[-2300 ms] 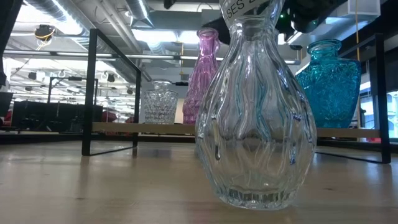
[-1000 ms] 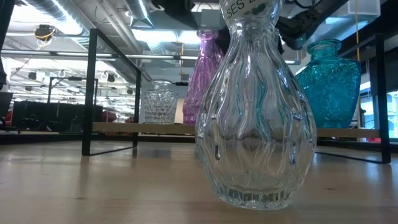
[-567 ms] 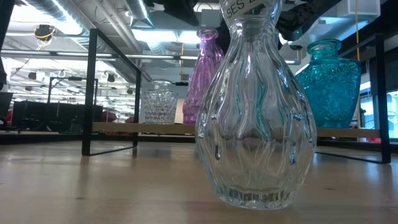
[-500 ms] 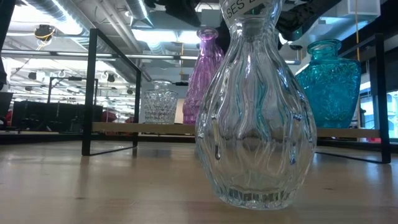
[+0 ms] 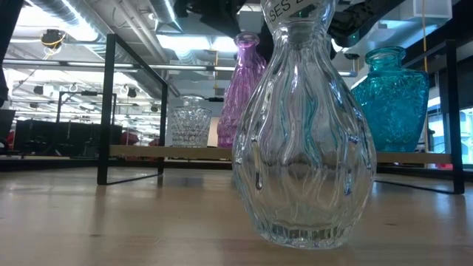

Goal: Sort vases onto shelf
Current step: Put the violet vase aligned with the other violet vase on the shelf

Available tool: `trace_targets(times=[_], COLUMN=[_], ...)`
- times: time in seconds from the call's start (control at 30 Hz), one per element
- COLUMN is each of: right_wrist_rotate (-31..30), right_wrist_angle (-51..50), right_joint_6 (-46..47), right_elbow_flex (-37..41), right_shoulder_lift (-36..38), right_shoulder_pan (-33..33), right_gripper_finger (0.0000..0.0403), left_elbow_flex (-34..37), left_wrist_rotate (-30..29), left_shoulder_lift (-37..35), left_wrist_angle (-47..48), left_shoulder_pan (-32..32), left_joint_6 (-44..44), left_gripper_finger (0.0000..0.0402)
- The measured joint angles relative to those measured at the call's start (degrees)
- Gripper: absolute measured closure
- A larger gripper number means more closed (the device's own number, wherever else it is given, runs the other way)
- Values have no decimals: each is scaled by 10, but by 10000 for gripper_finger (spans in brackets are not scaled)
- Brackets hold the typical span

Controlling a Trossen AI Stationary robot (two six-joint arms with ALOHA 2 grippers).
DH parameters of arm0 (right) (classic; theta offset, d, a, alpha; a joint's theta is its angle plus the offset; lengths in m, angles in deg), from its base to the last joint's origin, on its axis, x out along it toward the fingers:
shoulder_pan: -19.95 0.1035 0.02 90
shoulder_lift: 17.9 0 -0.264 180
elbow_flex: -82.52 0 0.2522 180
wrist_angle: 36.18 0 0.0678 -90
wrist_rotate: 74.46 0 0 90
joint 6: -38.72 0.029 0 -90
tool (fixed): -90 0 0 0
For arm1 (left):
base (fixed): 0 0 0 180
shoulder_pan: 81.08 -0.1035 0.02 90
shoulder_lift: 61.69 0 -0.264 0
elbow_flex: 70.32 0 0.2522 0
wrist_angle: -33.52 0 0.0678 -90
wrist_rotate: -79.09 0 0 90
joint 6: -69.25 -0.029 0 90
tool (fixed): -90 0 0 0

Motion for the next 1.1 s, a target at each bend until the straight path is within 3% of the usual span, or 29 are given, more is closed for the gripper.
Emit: trace_targets(times=[0.27, 0.5, 1.1], right_wrist_rotate=[-5, 13, -5], right_wrist_angle=[-1, -24, -29], right_joint_6=[0, -17, -31], right_elbow_flex=[0, 1, 1], right_shoulder_lift=[0, 0, -1], right_shoulder_pan=[-1, 4, 1], right_gripper_finger=[333, 334, 334], left_elbow_flex=[0, -1, -1], left_wrist_rotate=[-45, -106, -39], left_shoulder_lift=[0, -2, -2], left_wrist_angle=[0, -18, 26], left_shoulder_pan=[3, -1, 1], left_joint_6=[2, 3, 34], left_gripper_finger=[298, 288, 288])
